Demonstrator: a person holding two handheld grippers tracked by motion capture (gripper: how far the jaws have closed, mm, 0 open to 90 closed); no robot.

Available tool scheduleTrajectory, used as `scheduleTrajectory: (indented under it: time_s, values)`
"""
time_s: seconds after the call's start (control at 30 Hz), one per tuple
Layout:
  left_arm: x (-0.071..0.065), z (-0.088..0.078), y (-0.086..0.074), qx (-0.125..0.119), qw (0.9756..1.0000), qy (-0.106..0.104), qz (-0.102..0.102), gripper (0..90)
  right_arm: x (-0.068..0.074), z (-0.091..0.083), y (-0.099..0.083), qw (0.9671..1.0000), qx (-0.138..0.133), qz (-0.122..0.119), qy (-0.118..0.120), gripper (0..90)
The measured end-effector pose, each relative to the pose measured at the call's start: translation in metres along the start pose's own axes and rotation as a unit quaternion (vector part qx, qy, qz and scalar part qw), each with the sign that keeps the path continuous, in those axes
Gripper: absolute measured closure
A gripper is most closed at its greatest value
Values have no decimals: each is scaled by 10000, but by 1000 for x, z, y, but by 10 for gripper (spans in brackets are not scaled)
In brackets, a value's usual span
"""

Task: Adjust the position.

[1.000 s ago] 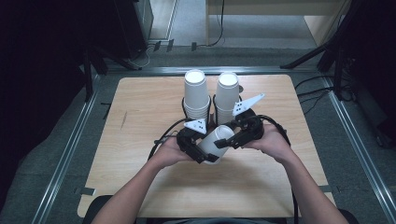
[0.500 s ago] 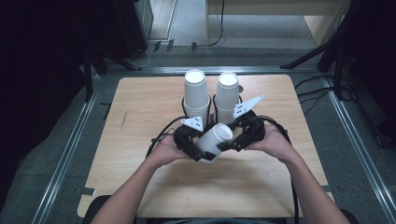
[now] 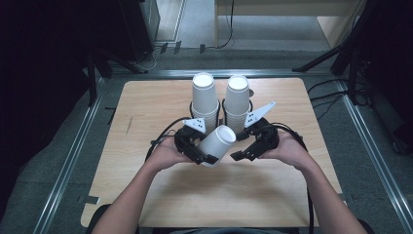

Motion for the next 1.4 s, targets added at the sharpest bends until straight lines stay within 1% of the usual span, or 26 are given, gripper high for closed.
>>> scheduleTrajectory:
  time_s: [0.03,0.07,0.13,0.17,0.2,0.23,0.37,0.4,0.43,0.57,0.63,0.73,0.9,1.07,1.13,1.17,1.23,1.27,1.4]
  values:
    - [1,-1,0,-8,10000,14,-21,154,0,0,-1,10000,23,-27,-18,197]
    - [1,-2,0,48,10000,13,-50,154,-1,1,-3,10000,57,-37,-34,197]
    - [3,-4,0,138,9999,95,3,153,-1,2,-5,10000,81,-36,-37,199]
    - [4,-5,1,124,9999,85,-27,153,-2,3,-6,9999,105,-61,-72,200]
    - [4,-6,2,148,9998,127,-18,153,-2,4,-7,9998,128,-104,-80,201]
    - [5,-7,2,185,9997,131,-5,153,-2,5,-8,9997,150,-123,-122,201]
    - [8,-10,3,330,9993,182,9,153,-3,7,-10,9995,183,-200,-139,201]
    - [8,-10,3,363,9991,216,39,153,-3,7,-11,9996,184,-192,-131,201]
    - [9,-11,4,433,9988,224,72,153,-3,7,-12,9997,176,-151,-117,201]
    - [10,-13,4,564,9980,239,143,153,-4,8,-16,9997,199,-87,-112,201]
    - [10,-13,4,668,9973,248,172,153,-5,9,-17,9997,186,-99,-96,201]
    - [11,-13,5,838,9958,241,267,153,-5,10,-19,9997,206,-87,-121,201]
    - [9,-7,8,1020,9939,184,368,153,-6,11,-21,9995,215,-146,-153,201]
    - [9,-2,10,1299,9899,203,528,153,-7,10,-20,9996,175,-190,-143,202]
    - [9,0,10,1382,9887,168,561,152,-7,10,-20,9996,160,-201,-153,202]
    - [9,2,9,1393,9885,164,556,152,-7,10,-20,9996,153,-193,-158,203]
    - [9,4,8,1479,9870,169,602,152,-7,10,-20,9995,134,-220,-163,204]
    - [9,5,8,1532,9859,150,649,152,-7,10,-20,9995,122,-231,-173,204]
    - [8,10,5,1691,9829,85,729,152,-6,10,-19,9995,107,-253,-127,204]
Point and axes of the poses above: each handheld gripper's, and its own axes: z roughly forward along the jaws, y roughly out of its top, x roughly to its left, the point moved 6 cm from there along z, roughly forward along the jaws, and after that the axes turned 13 degrees about -x, right-handed, at the moved point
